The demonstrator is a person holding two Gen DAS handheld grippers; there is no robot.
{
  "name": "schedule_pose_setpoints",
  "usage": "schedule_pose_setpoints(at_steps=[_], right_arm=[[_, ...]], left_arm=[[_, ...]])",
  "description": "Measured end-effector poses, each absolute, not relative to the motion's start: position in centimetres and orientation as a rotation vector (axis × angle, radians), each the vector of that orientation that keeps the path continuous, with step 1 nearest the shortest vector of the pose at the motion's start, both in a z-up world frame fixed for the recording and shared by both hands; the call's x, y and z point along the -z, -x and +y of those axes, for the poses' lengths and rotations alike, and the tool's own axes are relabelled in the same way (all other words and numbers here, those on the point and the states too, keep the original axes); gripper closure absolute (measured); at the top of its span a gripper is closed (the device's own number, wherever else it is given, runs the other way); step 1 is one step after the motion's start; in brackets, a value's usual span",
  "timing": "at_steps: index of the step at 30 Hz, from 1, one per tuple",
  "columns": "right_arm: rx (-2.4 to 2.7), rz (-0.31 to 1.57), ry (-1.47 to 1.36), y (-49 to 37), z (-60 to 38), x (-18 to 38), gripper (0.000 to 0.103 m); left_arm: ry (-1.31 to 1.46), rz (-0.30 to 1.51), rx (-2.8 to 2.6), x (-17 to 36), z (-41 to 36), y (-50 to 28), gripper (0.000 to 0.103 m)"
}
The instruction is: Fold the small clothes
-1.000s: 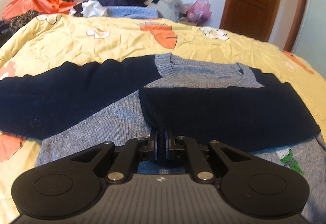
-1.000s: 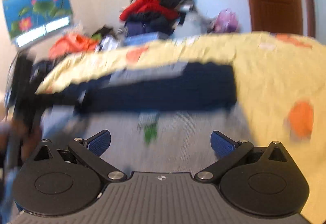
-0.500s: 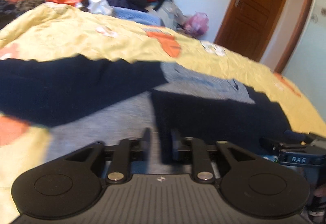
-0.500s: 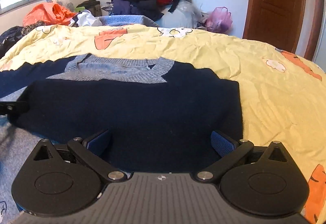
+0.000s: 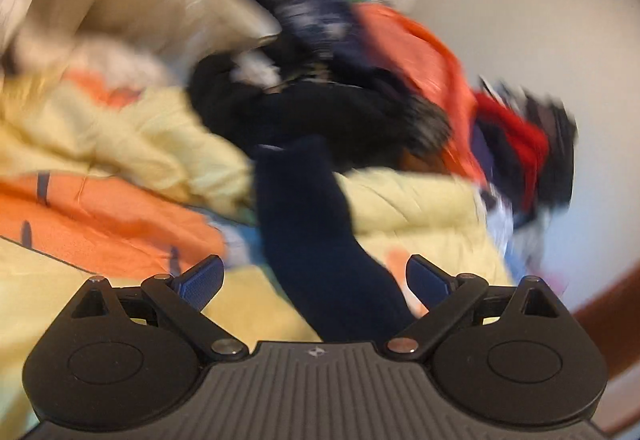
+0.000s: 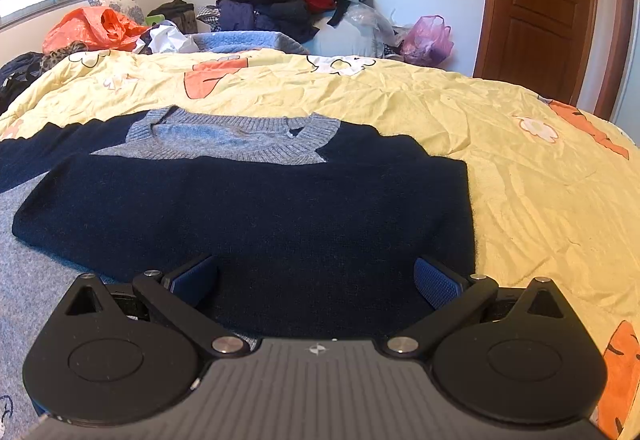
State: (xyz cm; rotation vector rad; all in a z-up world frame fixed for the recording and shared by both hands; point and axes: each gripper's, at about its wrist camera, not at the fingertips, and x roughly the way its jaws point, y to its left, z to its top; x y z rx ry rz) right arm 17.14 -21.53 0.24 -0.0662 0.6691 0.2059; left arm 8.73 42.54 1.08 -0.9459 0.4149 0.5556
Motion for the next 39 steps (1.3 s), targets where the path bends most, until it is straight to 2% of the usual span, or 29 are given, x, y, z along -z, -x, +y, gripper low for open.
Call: schedule_pose_setpoints(at_steps=[6,9,12,14,15,16,18,21,24,28,31,35,39], right_arm=[[-0.207,0.669,0.066,-17.2,-21.6,-0.2,0.0],[-0.208,0.669,0.067,-17.2,-21.6,-0.2,0.0],[-0.209,0.669,0.067,-17.2,-21.6,-0.2,0.0],[-0.209,0.668,0.067,-17.2,-21.6,-0.2,0.0],[-0.209,0.668,0.067,-17.2,-21.6,-0.2,0.0],[-0.209,0.668,0.066,-17.2,-21.6,-0.2,0.0],[-0.21,0.668,0.066,-17.2,-21.6,-0.2,0.0],[-0.21,0.668,0.066,-17.2,-21.6,-0.2,0.0],[-0.21,0.668,0.066,-17.2,-21.7,-0.2,0.0],[-0.21,0.668,0.067,-17.1,-21.6,-0.2,0.0],[-0.211,0.667,0.065,-17.2,-21.7,-0.2,0.0],[-0.213,0.666,0.06,-17.1,-21.7,-0.2,0.0],[-0.216,0.663,0.044,-17.1,-21.9,-0.4,0.0]], left_arm=[[0.91,0.421,-0.603,-0.2,44.4,-10.8,0.005],[0.978,0.429,-0.546,0.6,45.7,-11.7,0.005],[1.034,0.443,-0.506,1.3,46.5,-12.3,0.011],[1.016,0.462,-0.517,1.5,46.4,-12.6,0.036],[1.011,0.478,-0.524,1.7,46.5,-12.9,0.057],[1.007,0.49,-0.534,1.8,46.6,-13.1,0.069],[0.991,0.496,-0.561,1.8,46.5,-13.2,0.076],[0.937,0.492,-0.583,1.1,46.2,-13.2,0.093],[0.868,0.525,-0.619,0.0,45.6,-13.8,0.099],[0.718,0.522,-0.646,-3.1,43.1,-15.0,0.099],[0.54,0.487,-0.612,-6.8,38.3,-16.4,0.1],[0.29,0.444,-0.42,-10.3,26.9,-18.5,0.1],[0.057,0.452,-0.086,-9.6,11.4,-18.8,0.099]])
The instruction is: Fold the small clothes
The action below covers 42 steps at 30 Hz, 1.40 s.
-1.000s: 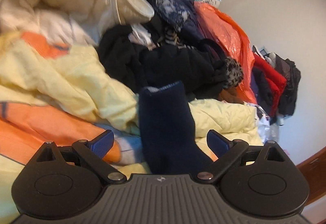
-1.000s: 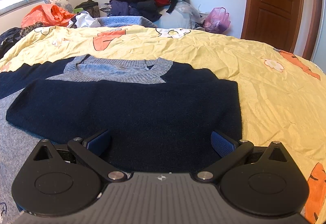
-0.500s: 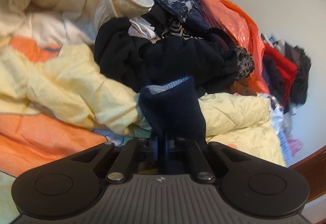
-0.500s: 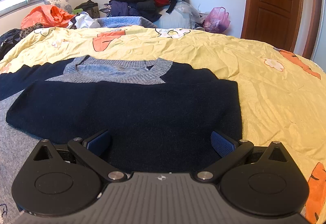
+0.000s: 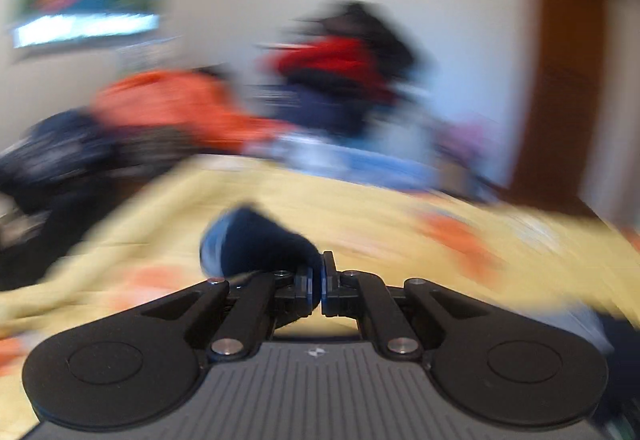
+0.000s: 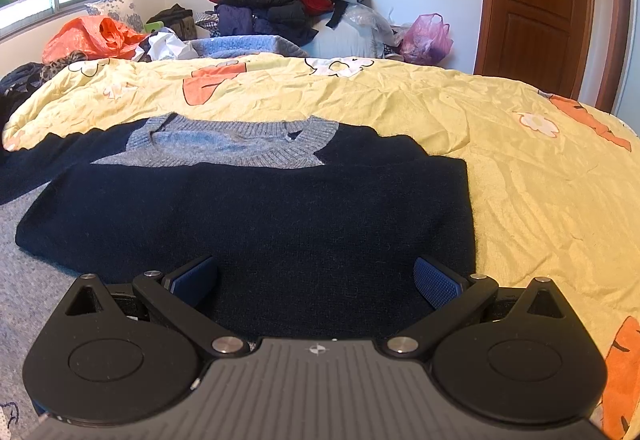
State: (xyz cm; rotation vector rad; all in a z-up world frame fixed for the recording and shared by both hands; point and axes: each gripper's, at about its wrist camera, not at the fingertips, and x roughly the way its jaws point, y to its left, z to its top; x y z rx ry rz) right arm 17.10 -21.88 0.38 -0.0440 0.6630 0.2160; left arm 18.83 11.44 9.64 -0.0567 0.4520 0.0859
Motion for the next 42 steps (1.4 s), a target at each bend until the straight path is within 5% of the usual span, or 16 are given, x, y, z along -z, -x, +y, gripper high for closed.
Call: schedule_pose_setpoints(at_steps=[5,10,11,12,13,15,23,29,34,39,42], right_arm=[[-0.219,0.658,0.023,-17.1,-22.0,-0.4,0.0],[-0.227,0.653,-0.001,-16.9,-22.2,-0.5,0.0],[-0.229,0.651,-0.008,-16.9,-22.3,-0.5,0.0],[-0.231,0.65,-0.012,-16.9,-22.4,-0.5,0.0],[-0.231,0.65,-0.014,-16.9,-22.3,-0.5,0.0],[-0.231,0.65,-0.014,-17.0,-22.4,-0.5,0.0],[-0.303,0.674,-0.115,-16.6,-21.2,-3.6,0.0],[-0.465,0.822,-0.269,-19.0,-17.2,-4.3,0.001],[-0.485,0.85,-0.283,-19.6,-14.6,-3.2,0.021],[-0.458,0.811,-0.207,-19.0,-13.8,-3.0,0.076],[-0.466,0.8,-0.215,-19.0,-14.7,-3.4,0.086]], left_arm=[[-0.277,0.642,0.272,-2.9,-4.8,-16.3,0.095],[-0.392,0.571,0.243,-2.2,-6.0,-12.4,0.087],[-0.352,0.571,0.245,-2.8,-5.0,-11.8,0.078],[-0.303,0.574,0.245,-3.2,-4.2,-11.2,0.059],[-0.247,0.577,0.247,-3.6,-3.0,-10.6,0.028],[-0.142,0.546,0.249,-3.8,-0.6,-8.6,0.009],[-0.038,0.666,0.191,-1.8,3.2,-5.3,0.01],[-0.336,0.681,0.261,-2.4,2.8,-1.5,0.01],[-0.564,0.678,0.273,-1.9,3.3,1.5,0.01],[-0.519,0.673,0.242,-3.2,6.2,2.9,0.01],[-0.415,0.624,0.166,-5.1,7.8,2.6,0.01]])
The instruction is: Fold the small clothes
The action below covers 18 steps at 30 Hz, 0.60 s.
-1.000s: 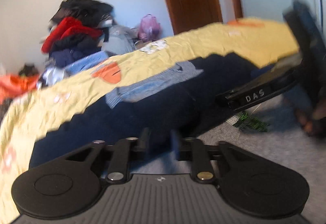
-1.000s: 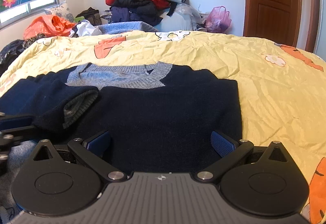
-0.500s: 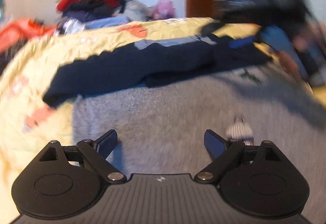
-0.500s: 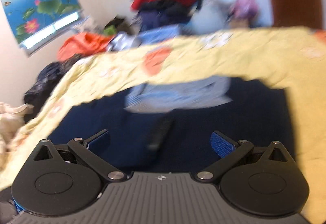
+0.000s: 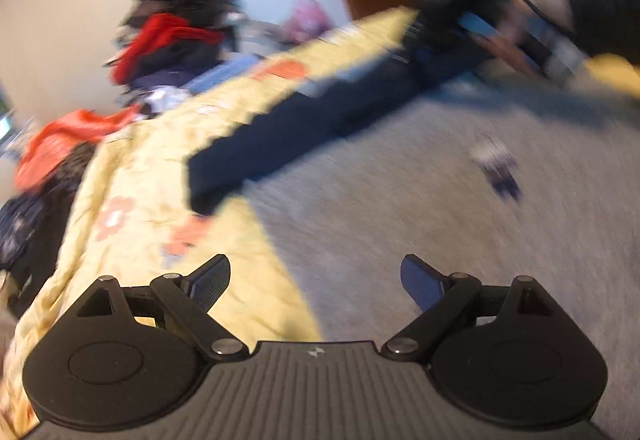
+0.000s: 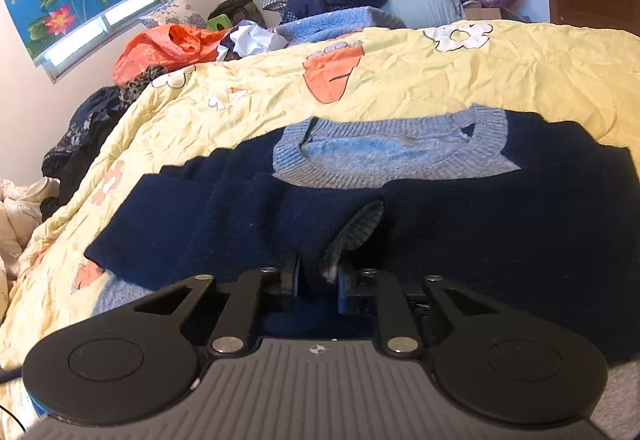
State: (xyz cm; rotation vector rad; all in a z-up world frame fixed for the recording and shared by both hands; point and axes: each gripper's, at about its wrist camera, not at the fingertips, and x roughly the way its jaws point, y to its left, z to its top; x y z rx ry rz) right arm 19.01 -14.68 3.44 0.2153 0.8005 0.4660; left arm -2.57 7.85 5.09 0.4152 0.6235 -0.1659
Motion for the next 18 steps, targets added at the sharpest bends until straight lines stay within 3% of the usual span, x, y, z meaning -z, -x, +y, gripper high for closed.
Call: schedule_pose_setpoints(at_steps=[9,18], right_arm=[[-0.408,0.674,-0.116,-19.0,-20.3,-8.5,0.089],[-0.264,0.738,-0.137,-19.6,-26.8,-5.4,0.089]], left_arm=[[-0.007,0.545,0.154,-8.4,9.1,-2.6,0.01],[0.078,0.68,0.196,-4.4,5.2,-5.9,0.01]])
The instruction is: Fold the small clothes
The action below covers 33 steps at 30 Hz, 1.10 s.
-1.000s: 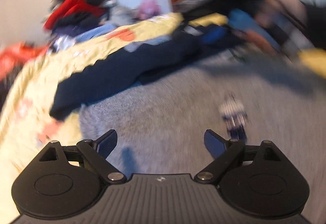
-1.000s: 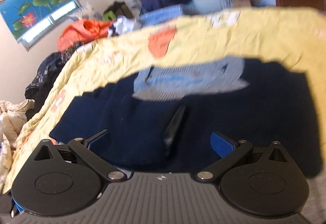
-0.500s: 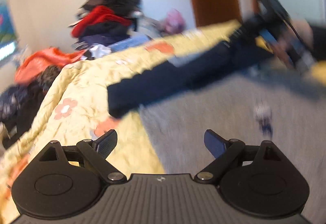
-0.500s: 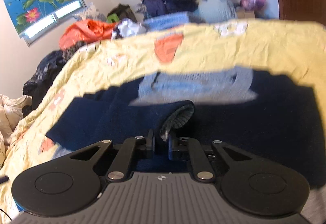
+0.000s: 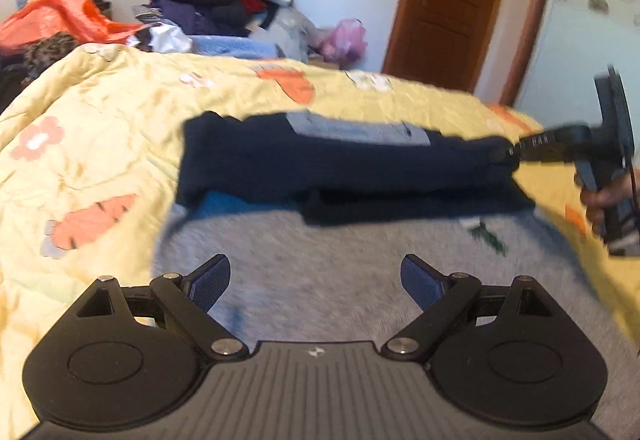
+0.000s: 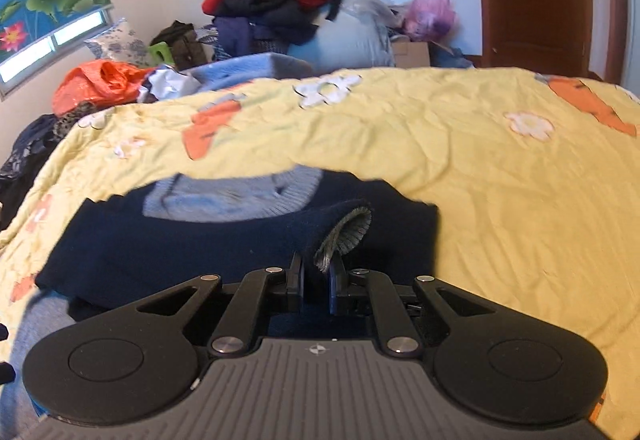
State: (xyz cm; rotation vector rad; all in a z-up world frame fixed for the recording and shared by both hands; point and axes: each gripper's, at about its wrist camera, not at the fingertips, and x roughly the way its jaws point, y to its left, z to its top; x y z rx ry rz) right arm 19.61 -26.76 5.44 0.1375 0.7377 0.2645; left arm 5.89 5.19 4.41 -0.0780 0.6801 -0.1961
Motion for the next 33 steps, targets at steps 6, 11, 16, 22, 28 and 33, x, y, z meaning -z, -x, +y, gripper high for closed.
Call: schedule_pose_setpoints(at_steps=[6,11,16,22,28,33], right_arm=[[-0.214,0.739,-0.129,-19.8,-28.2,-4.2,0.089],[-0.198,0.735,-0.093,-20.1,-28.0,-3.2,0.088],[-0.158,0.648,-0.099,-17.9,-27.4,-4.7,0.066],[-0.281,0.647,-0.069,-13.8,-22.5,-4.9,0.046],[-0.229,0.723,0.042,-12.0,-20.1,-1.4,0.014],[-0.212,0.718,0.082,-8.1,-20.7,-0.7,0.001]], left_arm=[[-0.024,0.715,0.206,-2.7,3.5,-5.4,0.01],[-0.061,0.756,0.2,-1.2,3.2,-5.7,0.01],[-0.075,0.712,0.215,-2.9,2.8,-6.8,0.01],[0.004,0.743,0.146,-2.8,1.9,-9.8,0.01],[-0.071,0.747,0.13,-0.6,0.9,-9.5,0.0],[-0.065,0.744,0.128,-0.4,1.0,-9.5,0.0]])
